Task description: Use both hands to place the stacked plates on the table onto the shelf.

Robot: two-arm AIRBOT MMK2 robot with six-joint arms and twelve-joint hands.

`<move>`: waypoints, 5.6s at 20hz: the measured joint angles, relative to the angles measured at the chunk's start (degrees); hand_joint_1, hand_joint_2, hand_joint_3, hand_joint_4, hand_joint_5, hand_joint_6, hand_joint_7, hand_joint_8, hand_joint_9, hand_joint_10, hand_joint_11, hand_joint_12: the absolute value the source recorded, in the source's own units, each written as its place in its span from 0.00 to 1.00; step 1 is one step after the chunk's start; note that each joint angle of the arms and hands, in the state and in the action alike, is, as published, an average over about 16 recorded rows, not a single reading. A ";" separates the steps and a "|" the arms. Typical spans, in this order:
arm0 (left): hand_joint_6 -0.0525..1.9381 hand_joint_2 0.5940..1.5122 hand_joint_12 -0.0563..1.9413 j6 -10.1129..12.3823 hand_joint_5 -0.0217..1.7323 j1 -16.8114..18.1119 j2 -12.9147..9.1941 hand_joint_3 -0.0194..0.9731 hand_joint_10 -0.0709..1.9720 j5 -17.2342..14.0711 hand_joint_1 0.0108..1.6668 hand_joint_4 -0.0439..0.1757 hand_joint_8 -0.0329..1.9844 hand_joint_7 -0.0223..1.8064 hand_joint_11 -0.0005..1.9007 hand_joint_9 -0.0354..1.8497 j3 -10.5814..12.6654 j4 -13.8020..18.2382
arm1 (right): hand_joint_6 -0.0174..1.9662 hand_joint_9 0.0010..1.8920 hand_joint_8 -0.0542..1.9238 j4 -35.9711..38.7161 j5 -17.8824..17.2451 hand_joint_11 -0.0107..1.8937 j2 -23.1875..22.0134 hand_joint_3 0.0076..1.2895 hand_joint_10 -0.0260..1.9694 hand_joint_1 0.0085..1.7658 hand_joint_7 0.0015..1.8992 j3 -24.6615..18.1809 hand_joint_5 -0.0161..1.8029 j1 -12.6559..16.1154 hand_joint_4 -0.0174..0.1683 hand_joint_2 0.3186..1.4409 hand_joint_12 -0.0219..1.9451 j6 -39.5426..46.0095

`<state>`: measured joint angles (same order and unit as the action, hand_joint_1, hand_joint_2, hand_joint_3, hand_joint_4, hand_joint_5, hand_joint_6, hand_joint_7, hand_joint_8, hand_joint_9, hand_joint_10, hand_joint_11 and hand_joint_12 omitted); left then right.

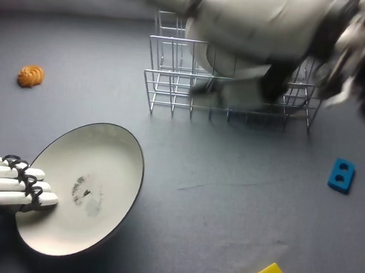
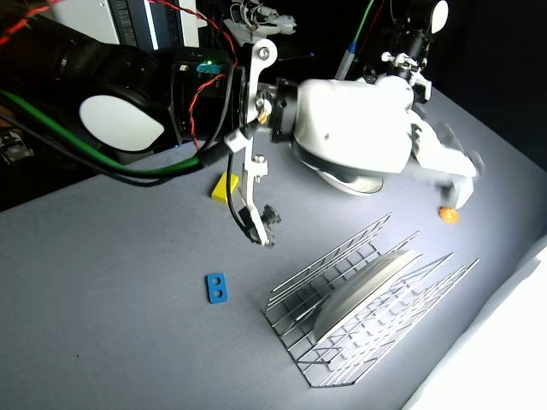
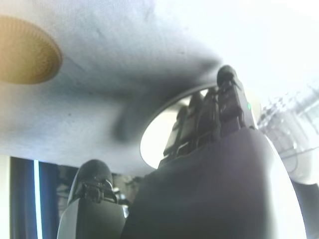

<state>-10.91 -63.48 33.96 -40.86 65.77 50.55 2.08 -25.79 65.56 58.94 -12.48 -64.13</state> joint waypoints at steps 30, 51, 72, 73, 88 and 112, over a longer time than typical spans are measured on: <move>0.01 0.55 0.04 -0.70 0.00 -3.34 -0.59 0.04 0.01 0.91 0.01 0.16 0.01 0.01 0.02 0.00 -2.98 -7.59 | 0.03 0.01 0.03 7.89 6.83 0.02 20.13 0.01 0.02 0.64 0.01 7.37 0.02 -10.77 0.11 0.52 0.11 -10.34; 0.01 0.54 0.03 -0.90 0.01 -4.40 -0.52 0.04 0.01 -0.21 0.01 0.17 0.01 0.01 0.02 0.00 -2.62 -9.26 | 0.10 0.36 0.09 11.32 6.17 0.22 25.41 0.01 0.21 0.70 0.35 11.65 0.35 -10.28 0.08 0.62 0.60 -10.92; 0.03 0.54 0.03 -0.64 0.03 3.99 -0.25 0.04 0.01 0.80 0.01 0.21 0.02 0.02 0.01 0.02 2.43 -18.11 | 0.39 0.52 0.47 11.70 4.60 0.46 18.51 0.01 0.55 0.71 0.47 5.17 0.43 -10.62 0.05 0.59 0.58 -11.03; 0.04 0.54 0.03 -0.64 0.03 4.81 -0.25 0.04 0.01 1.22 0.01 0.20 0.02 0.02 0.01 0.02 2.74 -18.45 | 0.41 0.52 0.47 11.69 4.66 0.46 17.56 0.01 0.55 0.71 0.47 4.18 0.43 -10.63 0.05 0.59 0.58 -11.03; 0.04 0.55 0.03 -0.62 0.03 18.23 -0.25 0.04 0.01 9.31 0.01 0.21 0.02 0.02 0.01 0.03 6.20 -16.14 | 0.53 0.51 0.48 10.48 3.75 0.45 0.77 0.01 0.55 0.75 0.53 -13.18 0.48 -9.27 0.08 0.60 0.58 -12.88; 0.04 0.54 0.03 -0.60 0.02 21.70 -0.13 0.04 0.01 10.85 0.01 0.22 0.02 0.02 0.01 0.03 7.84 -11.38 | 0.52 0.51 0.47 -2.68 1.25 0.46 -10.04 0.01 0.51 0.76 0.54 -18.26 0.50 1.09 0.10 0.61 0.56 -15.21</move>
<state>-11.52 -41.79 33.82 -30.01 73.61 39.18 -0.60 -24.54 55.52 40.69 -11.39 -79.34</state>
